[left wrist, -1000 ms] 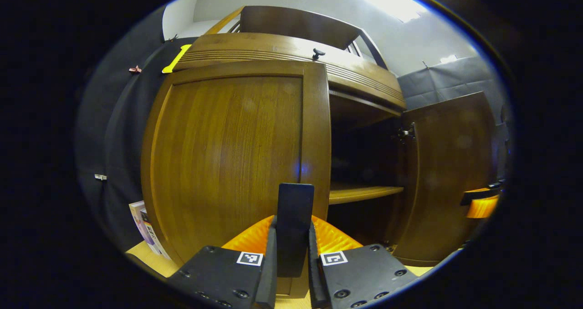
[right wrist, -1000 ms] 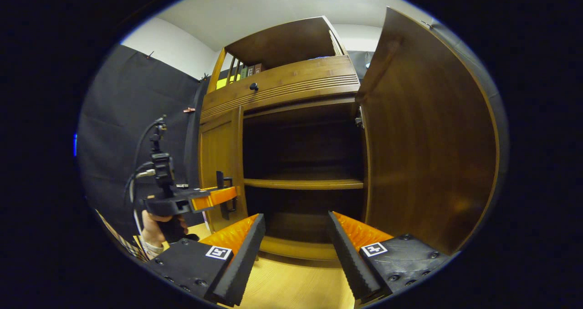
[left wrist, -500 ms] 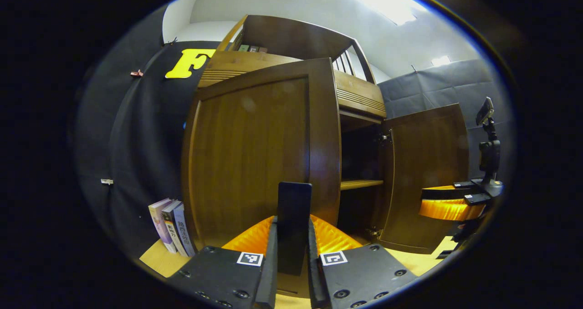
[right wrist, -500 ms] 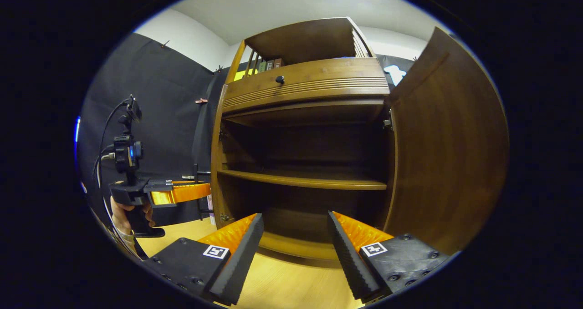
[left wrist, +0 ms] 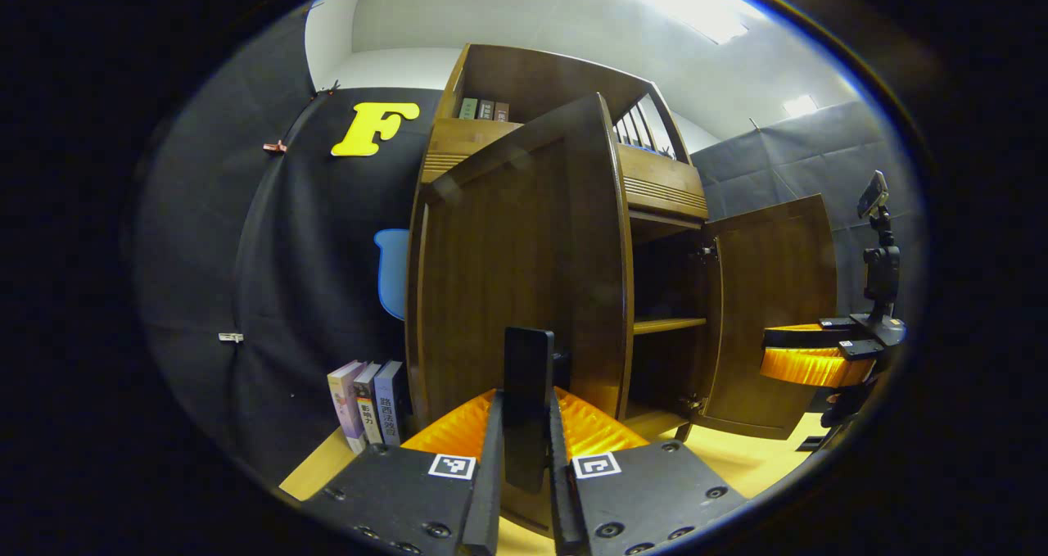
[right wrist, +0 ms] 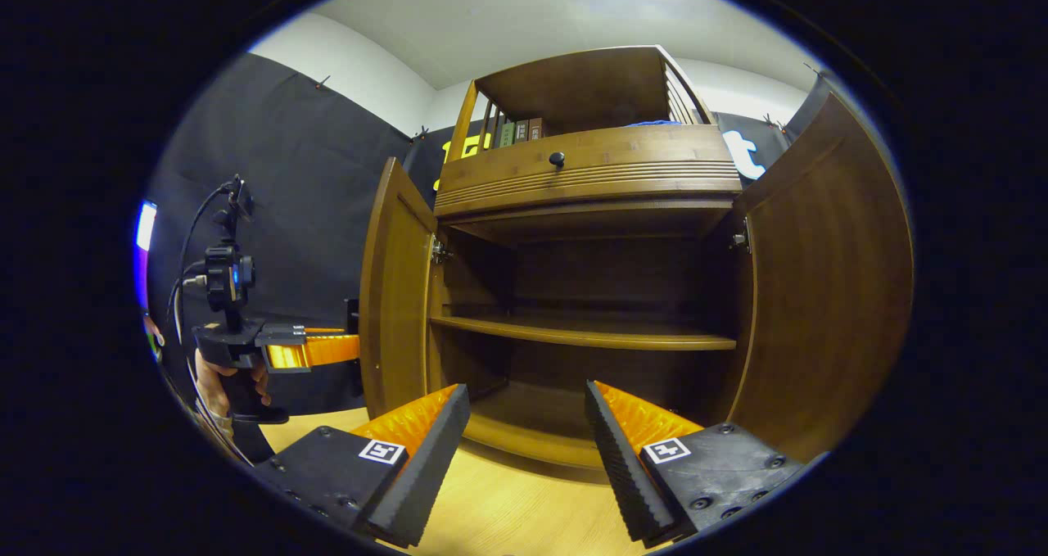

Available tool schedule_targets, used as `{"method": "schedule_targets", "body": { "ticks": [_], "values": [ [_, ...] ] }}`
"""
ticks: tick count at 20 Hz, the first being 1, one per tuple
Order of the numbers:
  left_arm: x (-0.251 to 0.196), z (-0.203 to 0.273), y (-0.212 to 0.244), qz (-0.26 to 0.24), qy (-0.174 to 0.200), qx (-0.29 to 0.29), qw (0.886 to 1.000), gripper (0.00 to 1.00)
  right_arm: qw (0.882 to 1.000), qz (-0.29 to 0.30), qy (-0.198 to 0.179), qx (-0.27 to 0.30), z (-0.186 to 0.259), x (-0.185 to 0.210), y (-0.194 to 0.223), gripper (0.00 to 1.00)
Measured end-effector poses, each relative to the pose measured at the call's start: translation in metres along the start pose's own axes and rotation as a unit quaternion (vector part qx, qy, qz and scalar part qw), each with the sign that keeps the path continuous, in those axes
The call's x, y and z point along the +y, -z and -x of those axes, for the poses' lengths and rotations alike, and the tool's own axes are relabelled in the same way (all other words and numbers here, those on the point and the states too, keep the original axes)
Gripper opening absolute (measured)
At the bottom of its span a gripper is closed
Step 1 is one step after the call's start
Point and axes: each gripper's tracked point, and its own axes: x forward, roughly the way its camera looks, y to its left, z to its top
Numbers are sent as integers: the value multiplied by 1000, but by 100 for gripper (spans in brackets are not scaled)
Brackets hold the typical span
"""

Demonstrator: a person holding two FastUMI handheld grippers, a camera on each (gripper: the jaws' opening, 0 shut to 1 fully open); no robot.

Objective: Open the right door of the double-door shoe cabinet with the right hand, and open the left door with the left hand.

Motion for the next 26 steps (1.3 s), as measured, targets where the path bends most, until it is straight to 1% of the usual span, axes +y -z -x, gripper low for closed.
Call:
{"method": "schedule_targets", "body": {
  "ticks": [4, 8, 10, 14, 18, 19, 20, 21, 22, 24, 25, 26],
  "values": [
    [10, 11, -1, -19, 6, -2, 1000, 29, 1000, -13, -1, 8, -6, 6, 6, 90],
    [20, 18, 0, -8, 9, 7, 1000, 29, 999, -33, 1, 11, -15, 9, 8, 90],
    [28, 23, -1, -4, 6, 7, 1000, 26, 999, -35, -1, 13, -19, 13, 9, 90],
    [55, 34, -4, -20, -28, 0, 999, 23, 999, -33, -9, 17, -23, 22, 12, 90],
    [90, 50, -9, -26, -84, -7, 996, 23, 999, -36, -12, 22, -25, 24, 15, 90],
    [98, 52, -12, -28, -95, -11, 995, 18, 999, -35, -11, 22, -26, 24, 16, 90],
    [97, 58, -17, -21, -90, -17, 996, 11, 999, -32, -10, 22, -27, 24, 16, 89],
    [90, 62, -21, -9, -78, -23, 997, 24, 999, -29, -9, 23, -28, 24, 17, 90],
    [87, 67, -24, -2, -76, -25, 997, 18, 999, -29, -9, 25, -28, 25, 19, 90],
    [88, 78, -22, 6, -82, -17, 996, 18, 999, -29, -12, 29, -26, 26, 22, 90],
    [80, 84, -20, 11, -79, -10, 997, 18, 999, -28, -11, 30, -25, 26, 22, 90],
    [68, 90, -21, 15, -68, -5, 998, 18, 999, -25, -9, 30, -25, 24, 22, 90]
  ]
}}
